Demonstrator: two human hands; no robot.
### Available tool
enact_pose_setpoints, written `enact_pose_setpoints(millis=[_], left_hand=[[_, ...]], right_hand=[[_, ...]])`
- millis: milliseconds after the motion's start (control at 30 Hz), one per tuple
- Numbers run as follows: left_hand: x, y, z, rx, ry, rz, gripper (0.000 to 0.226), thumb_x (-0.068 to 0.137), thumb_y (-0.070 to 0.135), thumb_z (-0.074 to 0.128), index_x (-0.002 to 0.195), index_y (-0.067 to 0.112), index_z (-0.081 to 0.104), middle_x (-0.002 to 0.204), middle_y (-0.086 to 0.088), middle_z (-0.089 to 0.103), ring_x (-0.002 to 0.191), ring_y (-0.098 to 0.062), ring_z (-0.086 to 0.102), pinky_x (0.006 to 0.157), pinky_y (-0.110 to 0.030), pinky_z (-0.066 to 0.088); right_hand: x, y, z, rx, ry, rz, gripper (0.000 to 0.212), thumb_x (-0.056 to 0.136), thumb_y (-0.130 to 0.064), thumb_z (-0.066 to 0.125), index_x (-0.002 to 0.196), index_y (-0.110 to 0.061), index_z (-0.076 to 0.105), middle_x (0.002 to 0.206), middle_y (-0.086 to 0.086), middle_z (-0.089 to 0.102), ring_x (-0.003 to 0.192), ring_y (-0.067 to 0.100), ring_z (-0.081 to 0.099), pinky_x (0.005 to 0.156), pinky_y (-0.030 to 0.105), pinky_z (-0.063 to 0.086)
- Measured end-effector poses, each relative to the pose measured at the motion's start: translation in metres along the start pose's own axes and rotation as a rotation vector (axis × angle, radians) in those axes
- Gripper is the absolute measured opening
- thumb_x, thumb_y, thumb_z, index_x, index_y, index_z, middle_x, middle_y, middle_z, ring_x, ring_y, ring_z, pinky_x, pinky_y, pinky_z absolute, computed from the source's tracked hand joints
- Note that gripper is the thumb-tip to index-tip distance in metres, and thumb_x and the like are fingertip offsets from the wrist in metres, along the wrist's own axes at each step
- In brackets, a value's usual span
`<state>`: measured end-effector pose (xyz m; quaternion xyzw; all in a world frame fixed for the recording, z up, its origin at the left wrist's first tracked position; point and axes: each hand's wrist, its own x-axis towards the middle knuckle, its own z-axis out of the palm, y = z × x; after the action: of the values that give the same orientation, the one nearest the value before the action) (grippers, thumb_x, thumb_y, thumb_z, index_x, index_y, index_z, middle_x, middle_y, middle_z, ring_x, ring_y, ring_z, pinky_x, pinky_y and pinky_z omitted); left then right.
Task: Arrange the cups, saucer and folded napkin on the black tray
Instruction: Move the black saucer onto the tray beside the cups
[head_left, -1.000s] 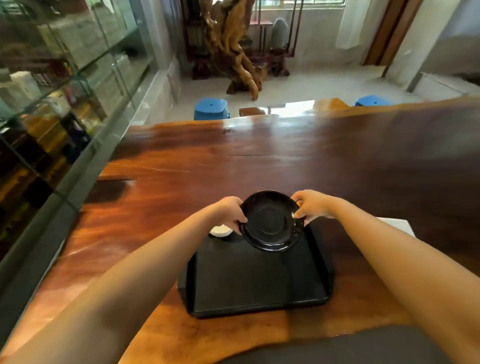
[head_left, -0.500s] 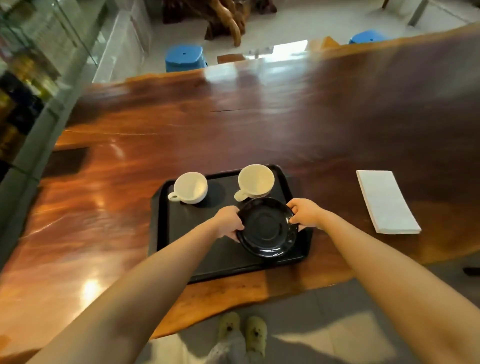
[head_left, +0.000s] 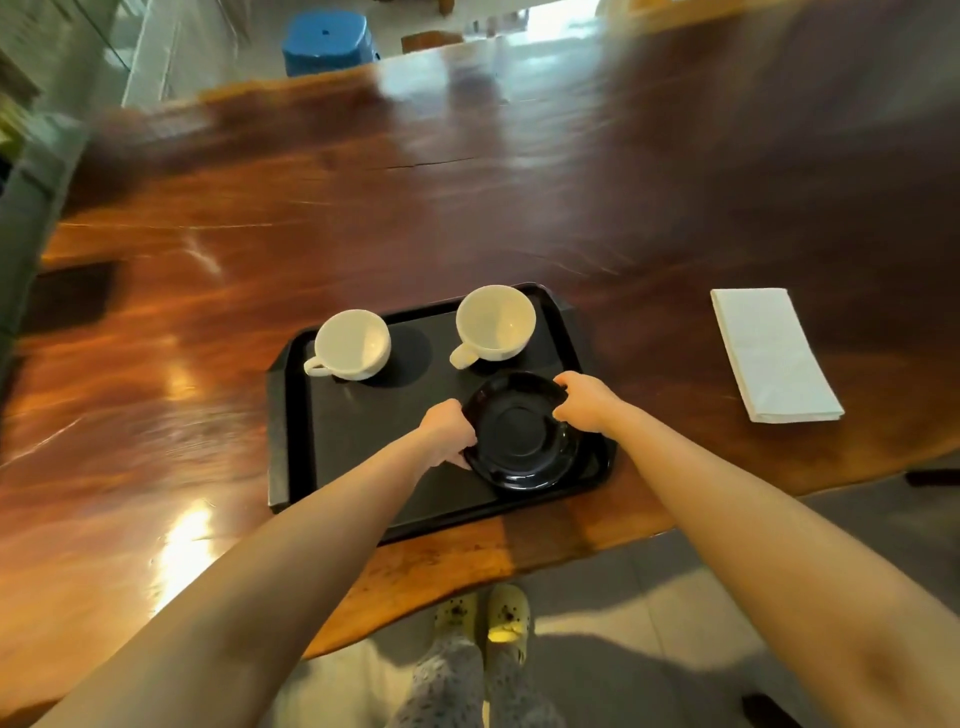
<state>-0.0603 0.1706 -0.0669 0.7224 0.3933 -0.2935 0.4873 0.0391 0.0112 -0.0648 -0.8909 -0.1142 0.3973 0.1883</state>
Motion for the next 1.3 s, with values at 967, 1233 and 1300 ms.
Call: enact_pose_setpoints(millis=[967,1233,1300], left_hand=[[-0.042,0.045,-0.048,0.616,-0.128,0.062,0.044,0.094,0.029,0.05,0.131,0.005,0.048,0.125,-0.013,0.062,0.109,-0.028,0.063,0.086,-0.043,0.057],[-0.069,0.079,-0.076,0.783,-0.131,0.155,0.047,0.094,0.034,0.044,0.133,0.009,0.048,0.128,-0.009,0.06,0.111,-0.025,0.062,0.083,-0.038,0.057],[-0.072,0.087,-0.077,0.805,-0.137,0.174,0.046,0.095,0.033,0.043,0.134,0.01,0.048,0.131,-0.009,0.059,0.114,-0.024,0.06,0.086,-0.037,0.056]], right_hand=[[-0.047,-0.05,-0.056,-0.329,-0.065,-0.018,0.05,0.095,-0.022,0.051,0.138,-0.001,0.038,0.14,0.015,0.044,0.121,0.033,0.05,0.1,0.041,0.046],[-0.078,-0.07,-0.085,-0.196,-0.08,-0.066,0.053,0.092,-0.022,0.058,0.14,-0.009,0.04,0.139,0.011,0.048,0.12,0.026,0.053,0.1,0.043,0.048],[-0.083,-0.069,-0.087,-0.18,-0.057,-0.071,0.051,0.092,-0.023,0.056,0.139,-0.009,0.041,0.138,0.011,0.049,0.12,0.026,0.054,0.1,0.043,0.048]])
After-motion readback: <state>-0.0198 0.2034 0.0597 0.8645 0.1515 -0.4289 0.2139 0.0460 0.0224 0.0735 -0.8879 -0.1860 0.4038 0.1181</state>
